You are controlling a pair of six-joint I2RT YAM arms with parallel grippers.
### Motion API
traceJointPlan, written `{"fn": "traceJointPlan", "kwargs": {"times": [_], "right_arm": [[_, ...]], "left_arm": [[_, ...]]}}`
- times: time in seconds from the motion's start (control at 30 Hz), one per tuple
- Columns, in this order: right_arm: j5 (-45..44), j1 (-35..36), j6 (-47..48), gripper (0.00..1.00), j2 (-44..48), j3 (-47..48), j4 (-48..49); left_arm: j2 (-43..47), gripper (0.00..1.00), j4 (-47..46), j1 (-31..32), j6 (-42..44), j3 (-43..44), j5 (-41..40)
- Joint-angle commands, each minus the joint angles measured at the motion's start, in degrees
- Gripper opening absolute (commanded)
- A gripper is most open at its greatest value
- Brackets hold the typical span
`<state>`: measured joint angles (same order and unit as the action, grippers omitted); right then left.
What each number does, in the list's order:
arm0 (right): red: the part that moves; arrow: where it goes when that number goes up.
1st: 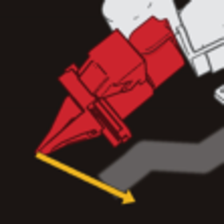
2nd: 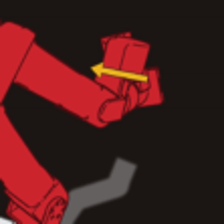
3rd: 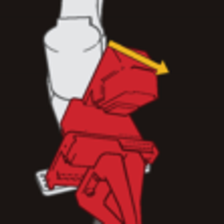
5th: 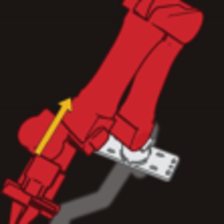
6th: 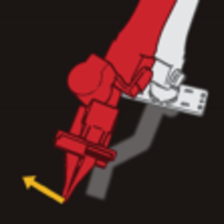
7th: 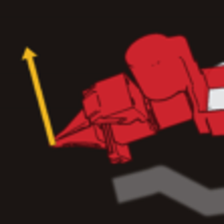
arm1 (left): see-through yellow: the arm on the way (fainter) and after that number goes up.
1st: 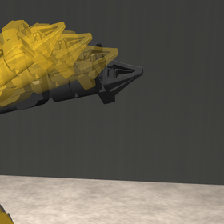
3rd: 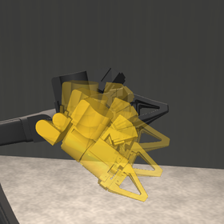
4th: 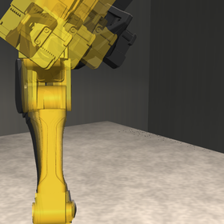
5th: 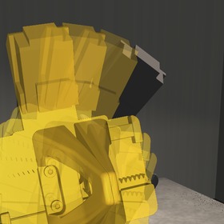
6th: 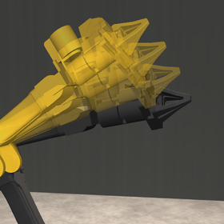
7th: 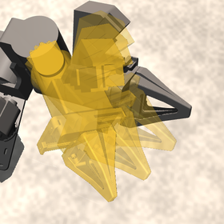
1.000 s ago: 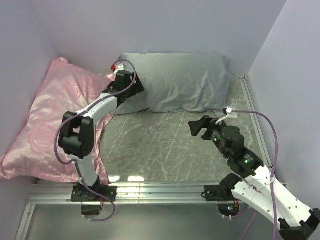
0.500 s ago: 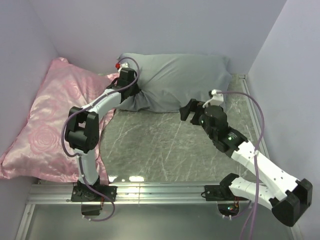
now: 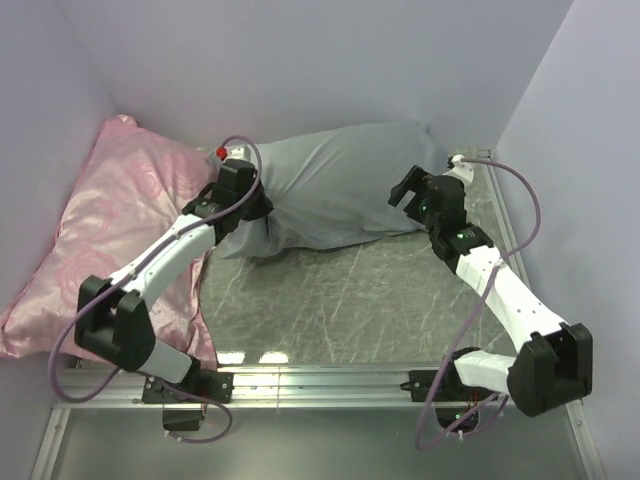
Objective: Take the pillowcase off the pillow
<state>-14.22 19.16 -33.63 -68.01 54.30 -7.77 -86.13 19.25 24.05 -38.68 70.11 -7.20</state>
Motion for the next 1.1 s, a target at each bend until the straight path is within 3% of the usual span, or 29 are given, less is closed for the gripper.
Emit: {"fn": "traceJointPlan", "kwargs": {"times": [0.0,0.4,0.5,0.6,0.63,0.73,0.9,1.07], "right_arm": [[4.1,-3.9,-1.2,1.00,-2.6,-0.3,5.9],[2.4,-4.1,-0.2,1.00,-23.0,10.2,5.5],[1.6,-4.0,-1.3,0.96,-24.4,10.6,6.0],[0.9,-4.1,-1.1,0.71,-23.4,9.8,6.7],[0.6,-4.1,-1.2,0.40,-23.0,9.8,6.6],[-0.3,-4.0,-0.7,0.00,-21.8,11.0,4.1],[0.3,-4.0,-0.6,0.00,-13.2,8.2,2.7],[4.8,-2.2,-3.5,0.00,-0.2,-1.4,6.1]], "left_arm": [[5.9,0.00,0.2,0.3,-1.0,-2.5,0.4],[14.8,0.00,2.8,0.5,-0.8,-10.3,2.4],[15.1,0.00,2.9,0.6,-0.8,-10.2,3.6],[14.7,0.00,3.5,0.6,-0.4,-8.5,3.7],[14.0,0.00,3.7,0.6,0.0,-7.2,3.7],[12.2,0.00,4.6,0.6,1.0,-3.9,3.4],[7.8,0.00,8.2,0.7,4.1,5.8,0.5],[-3.8,0.00,18.2,-0.1,9.1,27.2,-7.6]]}}
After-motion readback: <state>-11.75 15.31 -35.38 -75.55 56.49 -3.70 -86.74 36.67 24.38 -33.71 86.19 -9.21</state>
